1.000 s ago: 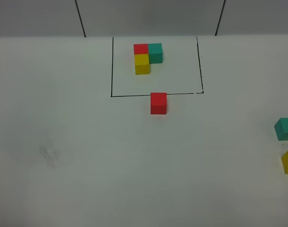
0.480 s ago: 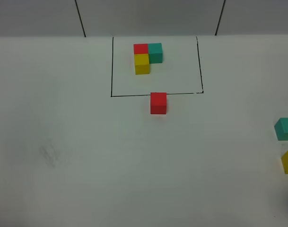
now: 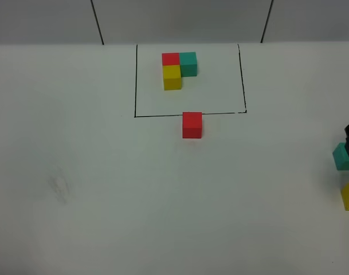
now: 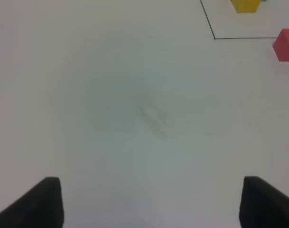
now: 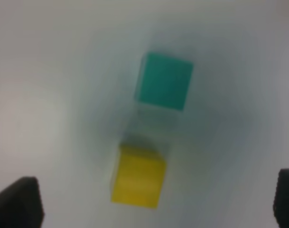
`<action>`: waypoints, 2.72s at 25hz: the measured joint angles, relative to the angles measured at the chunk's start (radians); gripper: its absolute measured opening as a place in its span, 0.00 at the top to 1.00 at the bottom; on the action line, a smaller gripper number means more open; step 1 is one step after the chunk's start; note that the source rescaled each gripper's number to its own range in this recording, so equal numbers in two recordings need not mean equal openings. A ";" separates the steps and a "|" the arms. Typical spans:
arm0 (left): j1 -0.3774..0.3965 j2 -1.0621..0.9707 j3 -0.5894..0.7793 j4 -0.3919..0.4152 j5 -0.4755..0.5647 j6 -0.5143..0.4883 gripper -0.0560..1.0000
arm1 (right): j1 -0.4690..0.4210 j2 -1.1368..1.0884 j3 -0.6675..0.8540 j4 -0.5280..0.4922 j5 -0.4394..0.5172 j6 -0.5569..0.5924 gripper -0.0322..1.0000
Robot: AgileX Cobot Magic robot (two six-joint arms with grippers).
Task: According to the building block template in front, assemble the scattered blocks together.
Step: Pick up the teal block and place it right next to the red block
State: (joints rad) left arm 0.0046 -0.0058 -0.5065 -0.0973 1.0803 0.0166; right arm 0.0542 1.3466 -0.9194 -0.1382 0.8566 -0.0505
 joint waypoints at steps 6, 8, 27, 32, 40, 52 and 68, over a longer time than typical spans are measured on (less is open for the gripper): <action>0.000 0.000 0.000 0.000 0.000 0.000 0.29 | 0.000 0.141 -0.007 -0.011 -0.159 -0.008 0.00; 0.000 0.000 0.000 0.000 0.000 0.000 0.29 | -0.003 0.178 -0.007 -0.011 -0.176 -0.010 0.00; 0.000 0.000 0.000 0.000 0.000 0.000 0.29 | -0.171 0.332 -0.007 0.194 -0.237 -0.097 0.12; 0.000 0.000 0.000 0.000 0.000 0.000 0.29 | -0.171 0.387 -0.007 0.205 -0.246 -0.097 0.13; 0.000 0.000 0.000 0.000 0.000 0.000 0.29 | -0.171 0.457 -0.007 0.237 -0.294 -0.116 0.16; 0.000 0.000 0.000 0.000 0.000 0.000 0.29 | -0.170 0.476 -0.011 0.238 -0.318 -0.116 0.71; 0.000 0.000 0.000 0.000 0.000 0.000 0.29 | 0.392 0.547 -0.378 -0.023 -0.043 -0.770 0.71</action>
State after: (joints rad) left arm 0.0046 -0.0058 -0.5065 -0.0973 1.0803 0.0166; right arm 0.4467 1.8932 -1.2970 -0.1612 0.8137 -0.8201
